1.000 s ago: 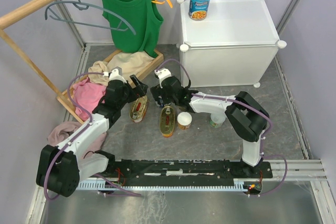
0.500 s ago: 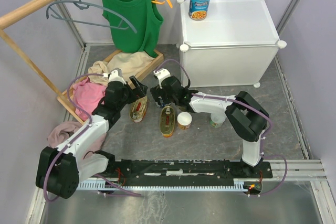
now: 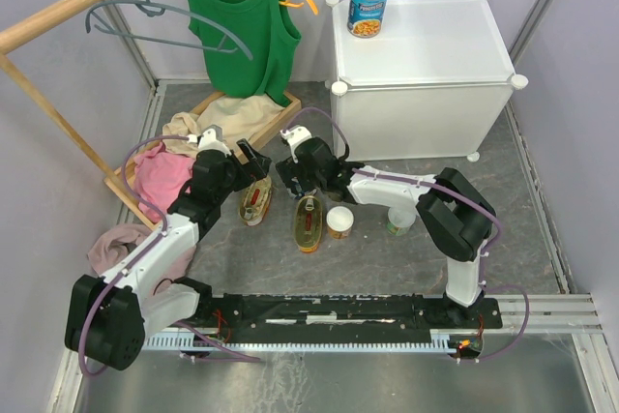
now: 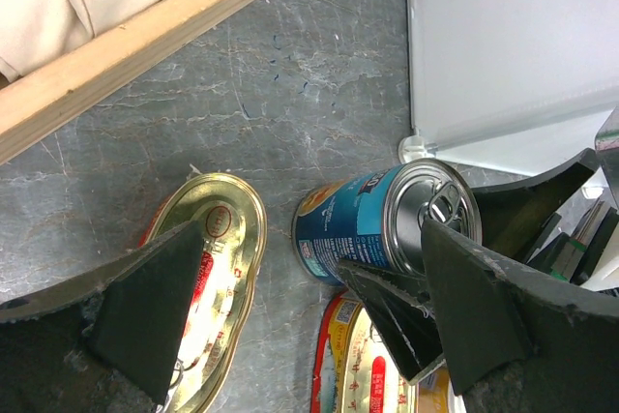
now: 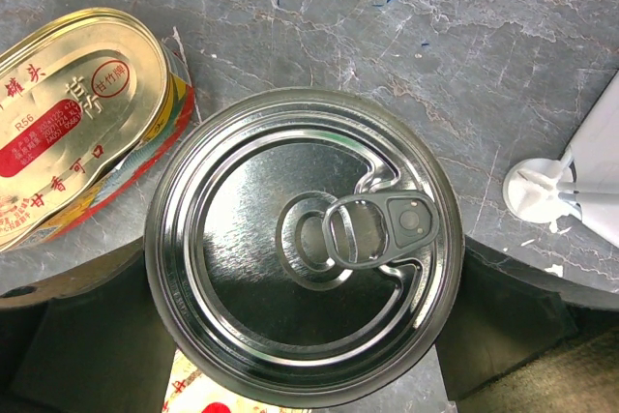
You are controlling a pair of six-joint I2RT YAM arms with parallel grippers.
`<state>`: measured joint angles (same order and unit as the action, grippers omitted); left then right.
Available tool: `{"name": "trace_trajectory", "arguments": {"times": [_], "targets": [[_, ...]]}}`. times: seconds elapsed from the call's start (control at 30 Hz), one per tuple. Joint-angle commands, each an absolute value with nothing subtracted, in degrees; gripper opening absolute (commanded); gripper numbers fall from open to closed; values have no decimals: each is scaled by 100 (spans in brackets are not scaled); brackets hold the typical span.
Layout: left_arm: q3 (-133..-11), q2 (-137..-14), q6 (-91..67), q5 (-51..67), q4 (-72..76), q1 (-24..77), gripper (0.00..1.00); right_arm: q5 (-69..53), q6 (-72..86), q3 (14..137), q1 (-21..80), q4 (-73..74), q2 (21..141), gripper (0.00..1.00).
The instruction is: Place and organize the canned foods onto the counter
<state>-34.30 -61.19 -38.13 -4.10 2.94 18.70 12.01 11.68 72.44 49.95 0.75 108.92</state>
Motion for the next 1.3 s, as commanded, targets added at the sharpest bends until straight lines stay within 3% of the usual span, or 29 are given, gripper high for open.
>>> {"name": "trace_trajectory", "arguments": {"times": [0.0,0.87,1.27], "targets": [[-3463,-5968,-3929,-396,363,1830,100,1204,1050,7794,4972,-408,10428,1],[-3485,-5898,-3902,-404,316,1795,100,1230,806,8440,4974,-27,10180,1],[-3481,-5933,-3945,-378,328,1785,100,1151,733,9369,5014,1038,9663,1]]}}
